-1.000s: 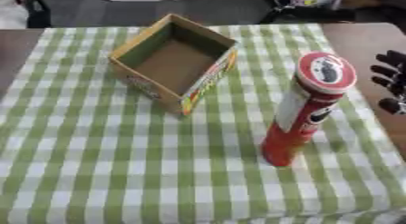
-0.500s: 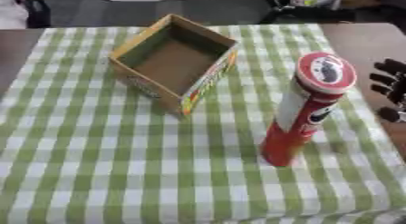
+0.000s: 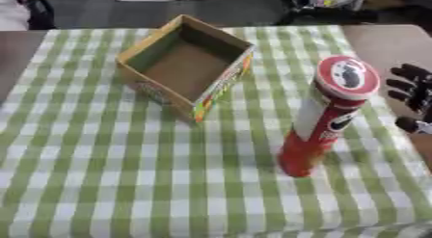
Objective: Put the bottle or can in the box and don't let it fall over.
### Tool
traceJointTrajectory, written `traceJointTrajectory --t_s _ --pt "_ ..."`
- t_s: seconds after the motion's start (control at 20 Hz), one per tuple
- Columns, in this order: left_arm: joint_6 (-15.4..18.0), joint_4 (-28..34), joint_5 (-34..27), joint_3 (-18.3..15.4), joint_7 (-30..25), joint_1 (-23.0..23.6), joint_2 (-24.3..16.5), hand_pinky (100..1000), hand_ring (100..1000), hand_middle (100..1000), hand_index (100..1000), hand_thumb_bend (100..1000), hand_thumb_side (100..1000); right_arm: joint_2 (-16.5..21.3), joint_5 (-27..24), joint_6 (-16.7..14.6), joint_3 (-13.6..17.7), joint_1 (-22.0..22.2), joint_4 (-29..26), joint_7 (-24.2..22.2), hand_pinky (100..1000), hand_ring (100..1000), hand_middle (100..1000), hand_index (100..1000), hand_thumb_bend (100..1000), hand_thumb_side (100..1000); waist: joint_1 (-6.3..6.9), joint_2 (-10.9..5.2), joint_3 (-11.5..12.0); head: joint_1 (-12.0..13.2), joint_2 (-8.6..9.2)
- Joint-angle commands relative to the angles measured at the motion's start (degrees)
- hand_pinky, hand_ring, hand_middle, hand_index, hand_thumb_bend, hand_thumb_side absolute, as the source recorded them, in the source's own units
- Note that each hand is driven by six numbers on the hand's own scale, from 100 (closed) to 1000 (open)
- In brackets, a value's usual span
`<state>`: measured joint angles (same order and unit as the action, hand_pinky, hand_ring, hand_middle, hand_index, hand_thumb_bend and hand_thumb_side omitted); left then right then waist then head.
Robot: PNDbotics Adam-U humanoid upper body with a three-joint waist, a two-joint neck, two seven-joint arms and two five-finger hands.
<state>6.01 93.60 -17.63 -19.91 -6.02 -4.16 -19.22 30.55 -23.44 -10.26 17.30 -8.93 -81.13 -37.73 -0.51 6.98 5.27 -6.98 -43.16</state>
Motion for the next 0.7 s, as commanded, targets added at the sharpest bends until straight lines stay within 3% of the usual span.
traceJointTrajectory --t_s 0.05,0.7 --pt "0.0 0.7 0.2 0.0 -0.2 -0.4 -1.4 1000 1000 1000 795 197 760 1.5 0.4 0.4 0.0 -0.3 -1.6 0.2 1000 1000 1000 1000 620 100 0.01 -0.79 0.0 -0.1 0.32" --pt "-0.1 0.7 0.1 0.0 -0.2 -0.5 -1.3 1000 1000 1000 795 198 760 0.9 -1.0 1.9 -2.5 0.2 -3.6 -3.9 1000 1000 1000 1000 615 100 0.03 -0.70 0.1 -0.3 0.27"
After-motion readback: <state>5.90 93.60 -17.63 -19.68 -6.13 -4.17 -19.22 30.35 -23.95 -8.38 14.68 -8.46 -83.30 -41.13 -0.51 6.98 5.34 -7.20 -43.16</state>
